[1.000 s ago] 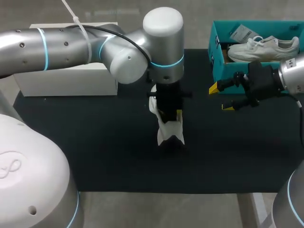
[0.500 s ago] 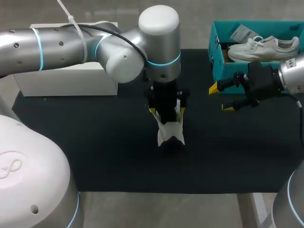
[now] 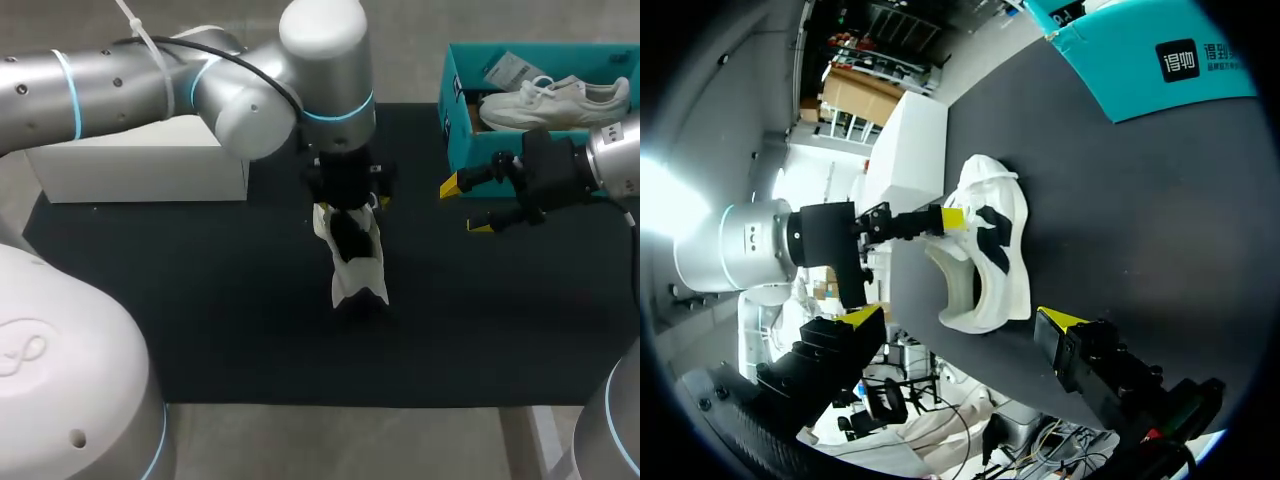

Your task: Take the shoe out of the shoebox, open the shoe tongue, remove and reinsert the insole, then place the shoe into the shoebox

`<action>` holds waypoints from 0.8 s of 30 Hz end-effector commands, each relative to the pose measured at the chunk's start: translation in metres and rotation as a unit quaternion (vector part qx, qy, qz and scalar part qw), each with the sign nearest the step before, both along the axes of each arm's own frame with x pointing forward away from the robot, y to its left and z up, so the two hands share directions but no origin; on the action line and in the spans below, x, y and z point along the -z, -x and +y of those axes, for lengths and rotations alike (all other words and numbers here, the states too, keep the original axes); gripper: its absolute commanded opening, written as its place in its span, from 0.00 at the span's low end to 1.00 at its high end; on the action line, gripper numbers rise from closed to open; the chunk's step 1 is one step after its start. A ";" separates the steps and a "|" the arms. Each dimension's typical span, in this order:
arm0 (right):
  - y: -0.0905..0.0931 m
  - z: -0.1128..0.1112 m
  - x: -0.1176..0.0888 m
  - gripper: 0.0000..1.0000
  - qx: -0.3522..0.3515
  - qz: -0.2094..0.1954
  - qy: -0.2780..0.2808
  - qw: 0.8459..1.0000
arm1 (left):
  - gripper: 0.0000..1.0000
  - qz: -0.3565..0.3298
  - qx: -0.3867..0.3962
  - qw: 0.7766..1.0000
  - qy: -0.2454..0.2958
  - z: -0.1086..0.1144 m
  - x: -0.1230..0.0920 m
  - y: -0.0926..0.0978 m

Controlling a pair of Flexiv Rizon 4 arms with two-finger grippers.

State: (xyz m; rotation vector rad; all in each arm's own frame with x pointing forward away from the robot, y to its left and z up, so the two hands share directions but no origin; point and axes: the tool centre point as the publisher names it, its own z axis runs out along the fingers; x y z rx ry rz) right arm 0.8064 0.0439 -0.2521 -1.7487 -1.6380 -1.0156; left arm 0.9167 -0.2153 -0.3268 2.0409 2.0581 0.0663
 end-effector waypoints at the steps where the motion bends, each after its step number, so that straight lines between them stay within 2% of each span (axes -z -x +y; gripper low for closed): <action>1: 0.001 0.001 0.000 1.00 0.001 0.001 0.002 1.000 | 1.00 -0.012 0.000 1.000 -0.008 0.009 -0.016 -0.004; 4: 0.001 0.001 0.000 1.00 0.001 0.001 0.002 1.000 | 1.00 -0.027 -0.011 1.000 -0.004 0.009 -0.022 -0.012; 5: 0.001 0.001 0.000 1.00 0.001 0.001 0.002 1.000 | 0.84 -0.026 -0.015 1.000 0.005 0.007 -0.023 -0.014; 6: 0.001 0.001 0.000 1.00 0.001 0.001 0.002 1.000 | 0.44 -0.032 -0.019 0.999 0.010 0.004 -0.023 -0.017; 7: 0.001 0.001 0.000 1.00 0.001 0.001 0.002 1.000 | 0.25 -0.035 -0.022 0.999 0.019 0.002 -0.023 -0.019; 8: 0.001 0.001 0.000 1.00 0.001 0.001 0.002 1.000 | 0.00 -0.039 -0.029 0.998 0.028 -0.001 -0.023 -0.021; 11: 0.001 0.001 0.000 1.00 0.001 0.001 0.002 1.000 | 0.00 -0.065 -0.048 0.995 0.051 -0.007 -0.023 -0.032; 14: 0.001 0.001 0.000 1.00 0.001 0.001 0.002 1.000 | 0.00 -0.071 -0.053 0.995 0.049 -0.011 -0.022 -0.039; 19: 0.001 0.001 0.000 1.00 0.001 0.001 0.002 1.000 | 0.00 -0.045 -0.027 0.998 0.033 -0.014 -0.015 -0.031; 24: 0.001 0.001 0.000 1.00 0.001 0.001 0.002 1.000 | 0.00 -0.022 -0.020 0.999 0.011 -0.004 -0.013 -0.021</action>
